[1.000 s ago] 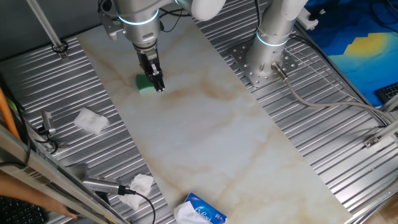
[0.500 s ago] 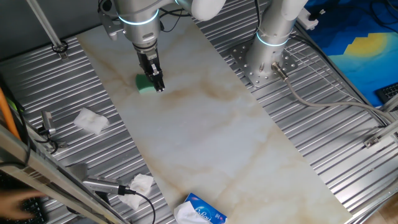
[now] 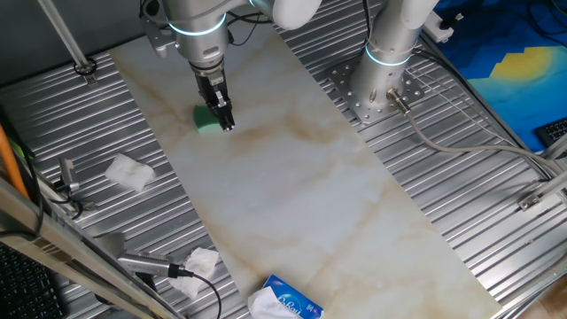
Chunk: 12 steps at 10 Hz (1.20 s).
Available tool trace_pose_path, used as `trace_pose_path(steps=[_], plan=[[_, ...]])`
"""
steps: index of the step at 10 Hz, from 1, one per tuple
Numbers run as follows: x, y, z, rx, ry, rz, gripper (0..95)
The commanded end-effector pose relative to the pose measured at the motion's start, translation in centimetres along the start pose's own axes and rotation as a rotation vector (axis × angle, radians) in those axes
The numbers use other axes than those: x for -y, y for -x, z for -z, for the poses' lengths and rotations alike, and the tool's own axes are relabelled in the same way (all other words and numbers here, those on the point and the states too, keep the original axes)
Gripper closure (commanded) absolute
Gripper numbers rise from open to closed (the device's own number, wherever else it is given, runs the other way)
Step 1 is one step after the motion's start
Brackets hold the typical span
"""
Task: Clean the tabletop with a sponge
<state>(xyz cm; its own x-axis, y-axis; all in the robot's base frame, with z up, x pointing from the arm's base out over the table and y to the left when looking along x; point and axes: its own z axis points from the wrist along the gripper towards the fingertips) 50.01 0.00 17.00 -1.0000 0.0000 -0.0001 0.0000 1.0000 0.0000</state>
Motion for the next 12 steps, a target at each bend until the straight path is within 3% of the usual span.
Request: trace_pose_path(steps=[1,5,12], plan=[[0.0,-0.04,-0.01,0.063,0.064,0.241,95.0],[0.0,-0.05,-0.03,0.048,0.06,0.221,95.0],[-0.07,-0.02,-0.12,0.048,0.046,0.204,95.0]])
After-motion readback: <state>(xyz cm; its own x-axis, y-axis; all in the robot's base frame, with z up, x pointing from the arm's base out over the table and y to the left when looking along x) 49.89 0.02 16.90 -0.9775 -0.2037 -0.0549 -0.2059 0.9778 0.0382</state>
